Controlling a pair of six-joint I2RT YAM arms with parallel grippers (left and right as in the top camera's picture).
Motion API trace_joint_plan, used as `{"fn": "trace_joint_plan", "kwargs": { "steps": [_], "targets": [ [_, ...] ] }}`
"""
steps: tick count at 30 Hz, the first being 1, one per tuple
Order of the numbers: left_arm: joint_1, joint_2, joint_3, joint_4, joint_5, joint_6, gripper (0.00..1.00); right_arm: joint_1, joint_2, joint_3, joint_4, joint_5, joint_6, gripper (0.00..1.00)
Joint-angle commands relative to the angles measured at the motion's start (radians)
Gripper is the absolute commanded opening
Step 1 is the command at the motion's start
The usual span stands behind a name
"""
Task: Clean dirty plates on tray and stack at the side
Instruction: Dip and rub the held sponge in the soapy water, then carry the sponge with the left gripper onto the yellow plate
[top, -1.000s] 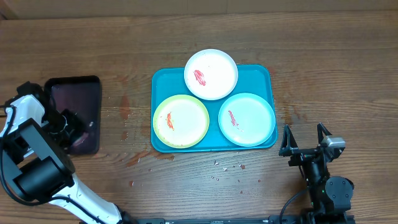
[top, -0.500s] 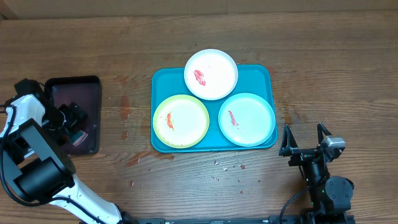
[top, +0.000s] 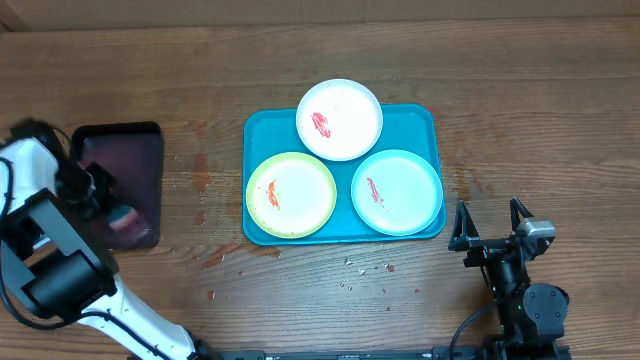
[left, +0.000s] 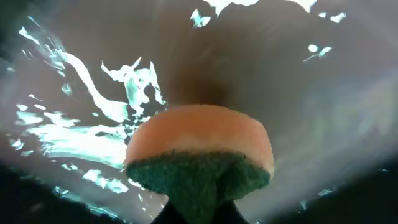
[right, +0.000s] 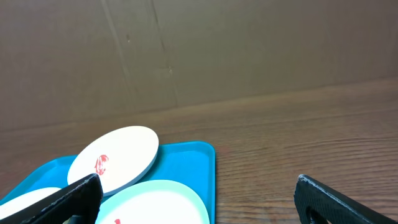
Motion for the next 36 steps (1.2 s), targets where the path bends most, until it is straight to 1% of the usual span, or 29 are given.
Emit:
{"fn": "trace_joint_plan", "kwargs": {
  "steps": [1, 4, 6, 8, 11, 13, 15, 16, 17, 19, 22, 24, 25, 27, 29, 31, 33, 34, 36],
  "targets": [
    [-0.002, -0.013, 0.252, -0.121, 0.013, 0.000, 0.04, 0.005, -0.008, -0.010, 0.006, 0.010, -0.004, 1.00],
    [-0.003, -0.013, 0.442, -0.236, 0.021, 0.000, 0.04, 0.005, -0.008, -0.010, 0.006, 0.010, -0.004, 1.00],
    [-0.003, -0.013, 0.550, -0.301, 0.080, 0.000, 0.04, 0.005, -0.008, -0.010, 0.006, 0.010, -0.004, 1.00],
    [-0.004, -0.013, 0.603, -0.339, 0.138, 0.000, 0.04, 0.005, -0.008, -0.010, 0.006, 0.010, -0.004, 1.00],
    [-0.013, -0.009, 0.572, -0.320, 0.110, 0.000, 0.04, 0.005, -0.008, -0.010, 0.006, 0.010, -0.004, 1.00],
    [-0.031, -0.008, 0.452, -0.251, 0.035, -0.001, 0.04, 0.005, -0.008, -0.010, 0.006, 0.010, -0.004, 1.00],
    [-0.048, -0.008, 0.320, -0.155, 0.035, -0.001, 0.04, 0.005, -0.008, -0.010, 0.006, 0.010, -0.004, 1.00],
    [-0.063, -0.007, 0.212, -0.095, 0.048, 0.004, 0.04, 0.005, -0.008, -0.010, 0.006, 0.010, -0.004, 1.00],
    [-0.064, -0.007, 0.205, -0.097, 0.044, 0.004, 0.04, 0.005, -0.008, -0.010, 0.006, 0.010, -0.004, 1.00],
    [-0.064, -0.018, 0.243, -0.125, 0.045, 0.003, 0.04, 0.005, -0.008, -0.010, 0.006, 0.010, -0.004, 1.00],
    [-0.060, -0.041, 0.366, -0.209, 0.075, 0.003, 0.04, 0.005, -0.008, -0.010, 0.006, 0.010, -0.004, 1.00],
    [-0.064, -0.100, 0.521, -0.318, 0.148, 0.003, 0.04, 0.005, -0.008, -0.010, 0.006, 0.010, -0.004, 1.00],
    [-0.067, -0.121, 0.547, -0.339, 0.169, 0.003, 0.04, 0.005, -0.008, -0.010, 0.006, 0.010, -0.004, 1.00],
    [-0.087, -0.189, 0.559, -0.356, 0.204, 0.009, 0.04, 0.005, -0.008, -0.010, 0.006, 0.010, -0.004, 1.00],
    [-0.115, -0.230, 0.559, -0.369, 0.198, 0.024, 0.04, 0.005, -0.008, -0.010, 0.006, 0.010, -0.004, 1.00],
    [-0.165, -0.259, 0.559, -0.401, 0.167, 0.027, 0.04, 0.005, -0.008, -0.010, 0.006, 0.010, -0.004, 1.00],
    [-0.231, -0.259, 0.558, -0.456, 0.172, 0.028, 0.04, 0.005, -0.008, -0.010, 0.006, 0.010, -0.004, 1.00],
    [-0.290, -0.253, 0.546, -0.484, 0.188, 0.066, 0.04, 0.005, -0.008, -0.010, 0.005, 0.025, -0.011, 1.00],
    [-0.375, -0.253, 0.510, -0.498, 0.227, 0.140, 0.04, 0.003, -0.008, -0.010, 0.011, 0.082, -0.090, 1.00]
  ]
}}
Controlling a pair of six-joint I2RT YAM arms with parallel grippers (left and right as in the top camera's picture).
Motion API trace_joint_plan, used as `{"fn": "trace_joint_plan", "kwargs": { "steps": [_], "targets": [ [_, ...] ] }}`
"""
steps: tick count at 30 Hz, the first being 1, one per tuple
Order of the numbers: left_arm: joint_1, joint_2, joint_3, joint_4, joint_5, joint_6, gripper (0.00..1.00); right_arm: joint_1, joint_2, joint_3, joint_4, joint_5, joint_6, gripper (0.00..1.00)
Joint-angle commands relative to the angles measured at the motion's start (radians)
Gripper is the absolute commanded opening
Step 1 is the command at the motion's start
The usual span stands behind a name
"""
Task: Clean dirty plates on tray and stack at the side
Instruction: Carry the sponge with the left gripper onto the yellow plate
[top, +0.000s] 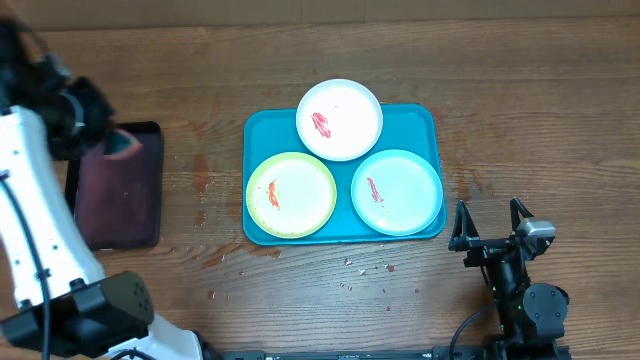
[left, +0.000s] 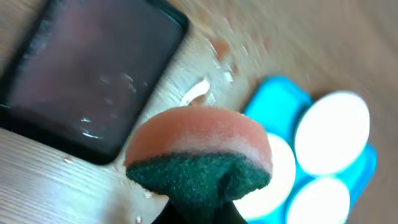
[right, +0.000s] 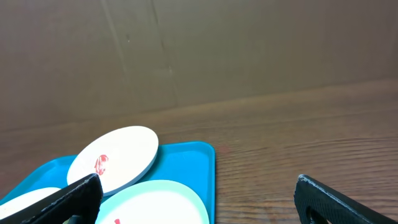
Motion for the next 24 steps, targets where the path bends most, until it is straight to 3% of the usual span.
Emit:
{"fn": "trace_joint_plan", "kwargs": {
  "steps": [1, 7, 12, 15, 20, 22, 23, 24],
  "targets": [
    [-0.171, 0.026, -0.075, -0.019, 0.076, 0.120, 0.04, 0.003, -0.008, -0.010, 0.014, 0.096, -0.109, 1.00],
    [-0.502, 0.026, -0.348, 0.171, 0.055, 0.064, 0.04, 0.003, -0.008, -0.010, 0.034, 0.088, -0.089, 1.00],
    [-0.666, 0.026, -0.591, 0.452, -0.017, -0.099, 0.04, 0.004, -0.008, -0.010, 0.029, -0.155, 0.229, 1.00],
    [-0.696, 0.026, -0.698, 0.608, -0.018, -0.119, 0.04, 0.004, -0.008, -0.010, 0.061, -0.229, 0.381, 1.00],
    [-0.712, 0.026, -0.879, 0.847, -0.020, -0.156, 0.04, 0.004, -0.008, 0.050, 0.238, -0.402, 0.391, 1.00],
    [-0.712, 0.026, -0.935, 0.906, -0.024, -0.164, 0.04, -0.003, 0.003, 0.165, 0.161, -0.390, 0.362, 1.00],
    [-0.712, 0.026, -0.962, 0.937, -0.031, -0.171, 0.12, -0.008, 0.030, 0.258, 0.087, -0.389, 0.311, 1.00],
    [-0.714, 0.026, -0.975, 0.955, -0.035, -0.172, 0.13, -0.013, 0.069, 0.349, -0.001, -0.379, 0.266, 1.00]
  ]
}}
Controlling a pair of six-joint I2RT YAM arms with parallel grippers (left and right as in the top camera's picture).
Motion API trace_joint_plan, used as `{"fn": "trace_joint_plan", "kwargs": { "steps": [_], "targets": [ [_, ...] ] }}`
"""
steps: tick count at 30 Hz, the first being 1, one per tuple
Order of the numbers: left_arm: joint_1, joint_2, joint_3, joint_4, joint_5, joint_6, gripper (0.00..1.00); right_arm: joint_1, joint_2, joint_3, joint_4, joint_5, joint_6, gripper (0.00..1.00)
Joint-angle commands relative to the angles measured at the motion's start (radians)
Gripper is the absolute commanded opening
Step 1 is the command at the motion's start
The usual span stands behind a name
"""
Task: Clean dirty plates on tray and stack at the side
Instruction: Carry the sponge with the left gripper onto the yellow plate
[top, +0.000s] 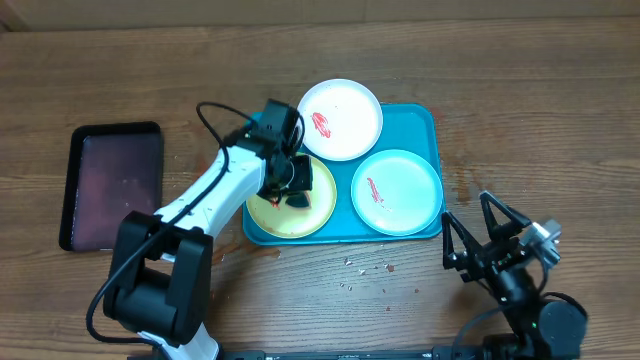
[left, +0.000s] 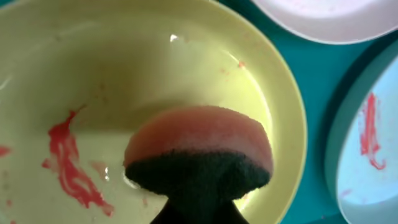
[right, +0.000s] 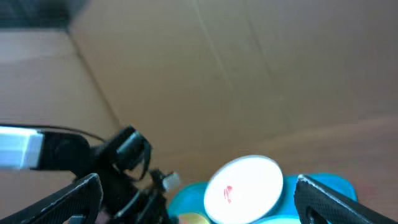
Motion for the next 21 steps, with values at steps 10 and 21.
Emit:
{"fn": "trace_joint_plan", "kwargs": {
  "steps": [10, 21],
  "targets": [
    [0.027, -0.018, 0.014, 0.029, 0.082, -0.046, 0.64, -0.013, 0.753, 1.104, -0.947, -0.011, -0.237, 1.00],
    [0.252, -0.092, 0.261, -0.386, 0.109, 0.048, 0.52, 0.111, 1.317, 1.214, -1.017, -0.470, -0.343, 1.00]
  ]
}}
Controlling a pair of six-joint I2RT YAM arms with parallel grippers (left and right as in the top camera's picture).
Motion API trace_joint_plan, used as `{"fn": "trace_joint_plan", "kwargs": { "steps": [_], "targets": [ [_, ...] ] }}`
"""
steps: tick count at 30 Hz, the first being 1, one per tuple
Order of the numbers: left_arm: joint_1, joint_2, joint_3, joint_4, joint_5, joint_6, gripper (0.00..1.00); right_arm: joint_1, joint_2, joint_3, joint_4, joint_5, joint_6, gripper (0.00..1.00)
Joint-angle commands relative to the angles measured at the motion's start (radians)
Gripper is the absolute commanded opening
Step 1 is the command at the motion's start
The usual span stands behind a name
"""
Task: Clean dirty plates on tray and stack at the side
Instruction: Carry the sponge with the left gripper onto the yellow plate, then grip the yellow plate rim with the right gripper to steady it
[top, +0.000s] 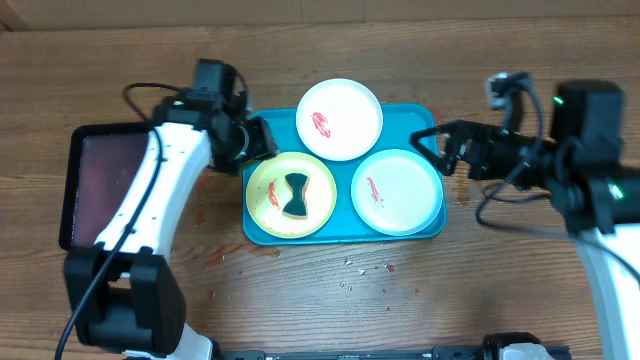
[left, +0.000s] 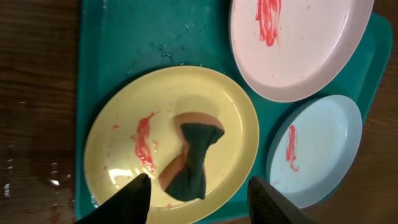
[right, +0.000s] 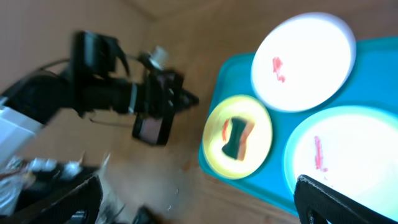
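A teal tray (top: 425, 118) carries three plates, each with a red smear: white (top: 340, 120) at the back, light blue (top: 397, 192) at the right, yellow-green (top: 268, 195) at the left. An orange and green sponge (top: 293, 195) lies loose on the yellow-green plate (left: 211, 93), beside its red smear. My left gripper (top: 255, 140) hangs open above the tray's left edge, and in its wrist view the sponge (left: 193, 155) shows between its open fingers from above. My right gripper (top: 447, 152) is open and empty over the tray's right edge.
A black tray (top: 105, 185) holding dark water sits at the far left of the wooden table. Small crumbs or droplets (top: 365, 268) dot the wood in front of the teal tray. The right arm's cables (top: 500, 190) hang at the right.
My left gripper has opened and risen to the tray's left edge, leaving the sponge on the yellow-green plate. My right arm moved from the front right of the table to the tray's right edge.
First my left gripper held the sponge down in the black tray's water. Then it held the sponge above that tray. Then the sponge was on the yellow-green plate, still gripped. Now it lies there let go, and the right arm has come up to the tray.
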Motion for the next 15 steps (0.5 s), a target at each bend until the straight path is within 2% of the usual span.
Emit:
{"fn": "trace_joint_plan", "kwargs": {
  "steps": [1, 2, 3, 6, 8, 10, 11, 12, 13, 14, 15],
  "targets": [
    [0.032, -0.006, 0.001, -0.093, -0.019, 0.064, 0.49, 0.150, 0.135, 0.013, -0.008, 0.009, -0.077, 0.81],
    [0.033, -0.003, -0.007, -0.107, -0.035, 0.064, 0.42, 0.187, 0.163, 0.013, -0.002, 0.100, -0.042, 0.55],
    [0.032, -0.003, -0.027, -0.111, -0.045, 0.064, 0.38, 0.256, 0.220, 0.013, 0.012, 0.296, 0.060, 0.36],
    [0.026, -0.003, -0.069, -0.099, -0.044, 0.063, 0.39, 0.372, 0.341, 0.012, 0.061, 0.477, 0.113, 0.36],
    [0.024, -0.003, -0.089, -0.095, -0.044, 0.063, 0.39, 0.415, 0.411, 0.012, 0.111, 0.499, 0.135, 0.48],
    [0.024, -0.003, -0.101, -0.093, -0.040, 0.064, 0.39, 0.447, 0.487, 0.012, 0.180, 0.498, 0.134, 0.71],
    [0.024, -0.003, -0.105, -0.093, -0.039, 0.064, 0.38, 0.460, 0.522, 0.012, 0.206, 0.499, 0.133, 0.95],
    [0.024, -0.003, -0.107, -0.093, -0.038, 0.063, 0.38, 0.469, 0.554, 0.010, 0.229, 0.501, 0.129, 1.00],
    [0.024, -0.003, -0.107, -0.093, -0.037, 0.064, 0.38, 0.478, 0.584, 0.003, 0.254, 0.517, 0.129, 0.86],
    [0.024, -0.003, -0.107, -0.092, -0.037, 0.064, 0.38, 0.486, 0.615, -0.004, 0.274, 0.554, 0.133, 0.61],
    [0.024, -0.003, -0.107, -0.092, -0.037, 0.064, 0.38, 0.491, 0.639, -0.008, 0.281, 0.587, 0.150, 0.52]
  ]
}}
